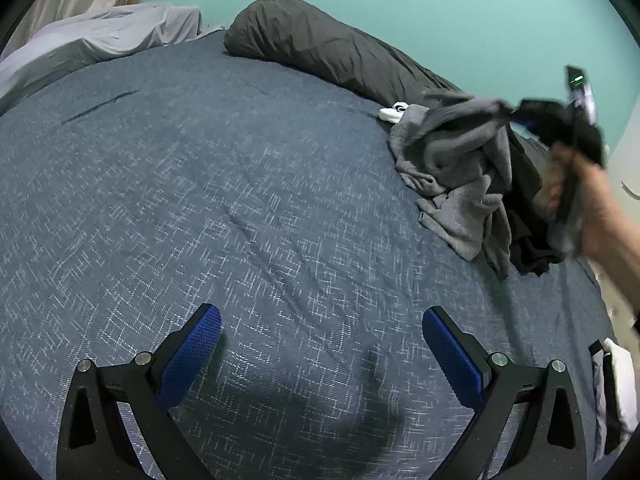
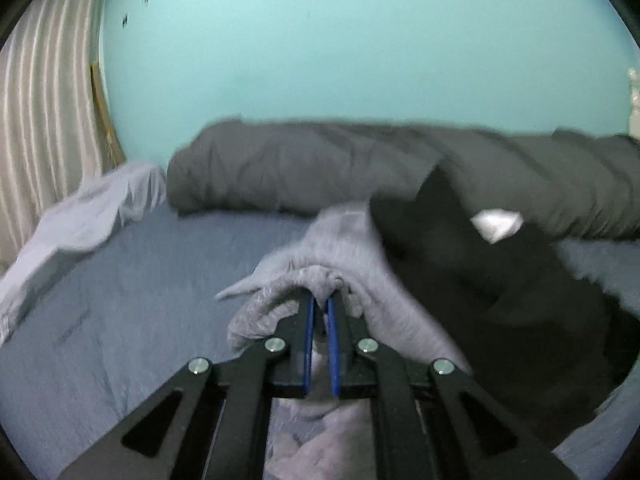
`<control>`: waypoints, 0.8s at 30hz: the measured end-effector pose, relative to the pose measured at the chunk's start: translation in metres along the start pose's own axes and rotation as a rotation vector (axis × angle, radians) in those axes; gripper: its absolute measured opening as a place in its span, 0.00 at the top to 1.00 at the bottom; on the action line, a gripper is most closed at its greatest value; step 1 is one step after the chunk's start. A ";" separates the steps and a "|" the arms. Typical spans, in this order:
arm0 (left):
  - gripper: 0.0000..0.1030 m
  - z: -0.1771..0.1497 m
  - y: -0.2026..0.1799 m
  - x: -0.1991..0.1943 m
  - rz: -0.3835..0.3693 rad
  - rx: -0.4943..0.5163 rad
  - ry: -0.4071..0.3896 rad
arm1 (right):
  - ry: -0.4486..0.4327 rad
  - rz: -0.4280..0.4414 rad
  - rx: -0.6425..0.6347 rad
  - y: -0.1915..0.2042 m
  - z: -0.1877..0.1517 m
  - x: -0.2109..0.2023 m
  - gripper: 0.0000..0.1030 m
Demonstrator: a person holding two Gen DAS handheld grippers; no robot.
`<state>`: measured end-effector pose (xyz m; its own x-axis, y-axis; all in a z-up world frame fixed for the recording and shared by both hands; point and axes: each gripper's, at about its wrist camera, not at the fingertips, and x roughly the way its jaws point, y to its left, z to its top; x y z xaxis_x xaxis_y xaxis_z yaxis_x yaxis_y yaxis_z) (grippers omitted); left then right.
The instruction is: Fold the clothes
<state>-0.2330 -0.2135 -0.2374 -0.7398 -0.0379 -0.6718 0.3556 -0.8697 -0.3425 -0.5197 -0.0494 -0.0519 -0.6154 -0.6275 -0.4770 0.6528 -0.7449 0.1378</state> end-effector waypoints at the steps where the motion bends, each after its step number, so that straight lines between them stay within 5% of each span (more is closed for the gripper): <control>1: 0.00 0.001 0.000 0.000 -0.001 0.000 -0.002 | -0.024 -0.008 0.005 -0.005 0.011 -0.012 0.95; 7: 0.00 0.002 -0.004 -0.004 -0.008 0.007 -0.009 | -0.134 -0.086 0.012 -0.034 0.072 -0.074 1.00; 11: 0.00 0.002 -0.007 -0.005 -0.012 0.011 -0.012 | -0.131 -0.153 -0.019 -0.056 0.085 -0.097 1.00; 21: 0.00 -0.001 -0.011 -0.006 -0.014 0.020 -0.012 | -0.036 -0.312 0.092 -0.147 0.035 -0.116 1.00; 24: 0.00 -0.002 -0.012 -0.003 -0.011 0.023 -0.001 | 0.032 -0.270 0.119 -0.159 0.011 -0.106 0.99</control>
<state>-0.2339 -0.2016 -0.2331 -0.7444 -0.0290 -0.6671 0.3344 -0.8810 -0.3348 -0.5630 0.1335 -0.0135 -0.7443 -0.3968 -0.5373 0.4098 -0.9065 0.1017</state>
